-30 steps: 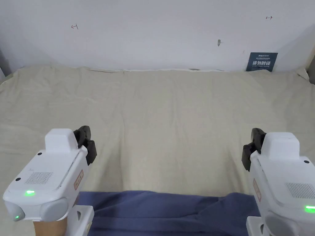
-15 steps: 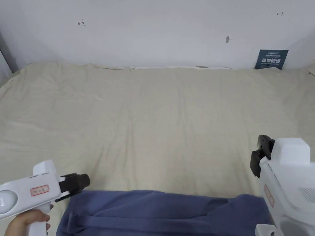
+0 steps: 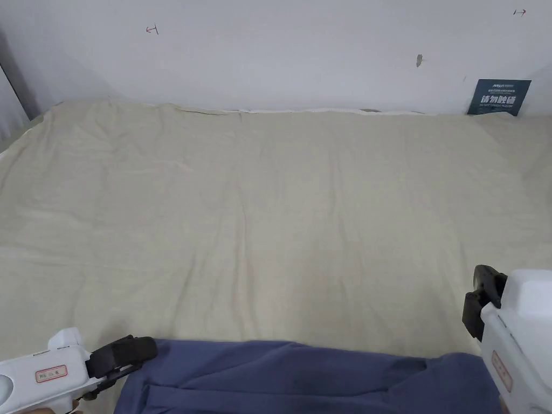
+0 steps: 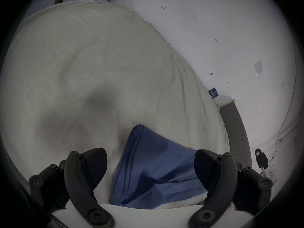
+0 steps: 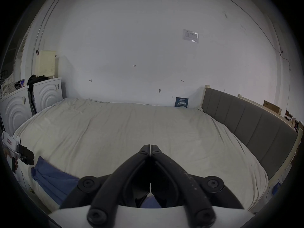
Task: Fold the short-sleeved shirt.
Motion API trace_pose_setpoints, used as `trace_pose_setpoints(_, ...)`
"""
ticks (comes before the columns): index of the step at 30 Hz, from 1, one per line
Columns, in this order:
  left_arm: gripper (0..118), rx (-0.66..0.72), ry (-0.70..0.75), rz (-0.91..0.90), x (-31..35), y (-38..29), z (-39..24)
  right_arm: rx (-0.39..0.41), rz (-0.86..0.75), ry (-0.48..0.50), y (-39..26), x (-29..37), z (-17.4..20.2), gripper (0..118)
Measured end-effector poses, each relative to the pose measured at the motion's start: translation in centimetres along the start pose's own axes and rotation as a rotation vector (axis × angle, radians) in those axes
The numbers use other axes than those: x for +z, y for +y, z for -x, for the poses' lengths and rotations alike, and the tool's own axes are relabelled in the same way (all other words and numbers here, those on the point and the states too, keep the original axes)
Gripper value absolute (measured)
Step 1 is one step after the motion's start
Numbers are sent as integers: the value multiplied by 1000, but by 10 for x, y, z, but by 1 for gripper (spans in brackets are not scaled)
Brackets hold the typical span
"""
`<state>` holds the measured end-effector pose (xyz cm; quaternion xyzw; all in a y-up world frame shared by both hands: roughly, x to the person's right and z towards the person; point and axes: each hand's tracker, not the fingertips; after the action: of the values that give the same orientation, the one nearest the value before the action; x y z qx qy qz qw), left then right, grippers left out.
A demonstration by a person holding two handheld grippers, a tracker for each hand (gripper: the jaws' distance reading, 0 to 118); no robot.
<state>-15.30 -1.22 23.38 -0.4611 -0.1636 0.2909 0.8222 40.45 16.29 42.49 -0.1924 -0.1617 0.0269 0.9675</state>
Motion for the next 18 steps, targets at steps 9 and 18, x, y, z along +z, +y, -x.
trace_pose_setpoints(9, 26, -114, 69, 33, -10, -20, -4, -14, 33, 1, -3, -6, -2, 1)
trace_pose_setpoints(18, 7, -204, 79, 33, -9, -42, -37, -33, 30, 14, -2, -4, -4, 1)
